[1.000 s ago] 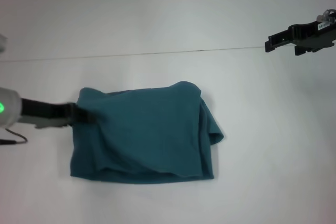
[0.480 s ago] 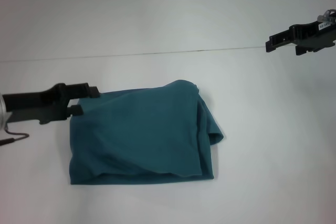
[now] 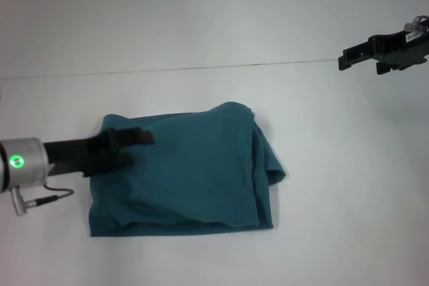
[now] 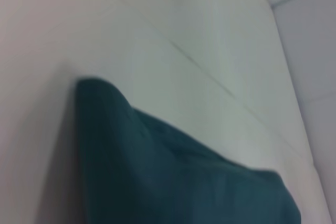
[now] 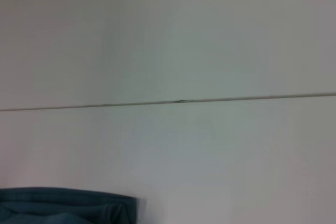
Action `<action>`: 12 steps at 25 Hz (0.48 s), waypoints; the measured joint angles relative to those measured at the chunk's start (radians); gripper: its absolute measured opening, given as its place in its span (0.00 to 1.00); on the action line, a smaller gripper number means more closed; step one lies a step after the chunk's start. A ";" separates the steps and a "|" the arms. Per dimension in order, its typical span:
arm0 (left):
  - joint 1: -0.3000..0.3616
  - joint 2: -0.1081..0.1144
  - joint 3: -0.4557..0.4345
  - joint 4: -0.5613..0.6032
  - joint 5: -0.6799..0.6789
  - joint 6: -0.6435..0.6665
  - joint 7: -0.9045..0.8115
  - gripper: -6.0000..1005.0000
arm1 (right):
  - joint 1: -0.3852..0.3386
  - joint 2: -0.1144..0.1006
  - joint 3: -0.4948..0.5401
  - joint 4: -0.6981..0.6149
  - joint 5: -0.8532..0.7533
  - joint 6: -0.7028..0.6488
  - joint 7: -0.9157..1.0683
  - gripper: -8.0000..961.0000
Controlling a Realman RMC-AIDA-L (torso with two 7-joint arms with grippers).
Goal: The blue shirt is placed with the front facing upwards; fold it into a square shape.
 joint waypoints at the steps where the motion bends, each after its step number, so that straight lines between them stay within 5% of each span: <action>1: -0.002 -0.001 0.004 -0.006 -0.003 0.004 0.006 0.76 | 0.001 0.000 0.000 0.001 0.000 0.000 0.000 0.96; 12: 0.078 -0.009 -0.076 0.126 -0.044 0.049 0.004 0.76 | -0.004 0.000 -0.001 0.003 0.000 0.002 -0.006 0.96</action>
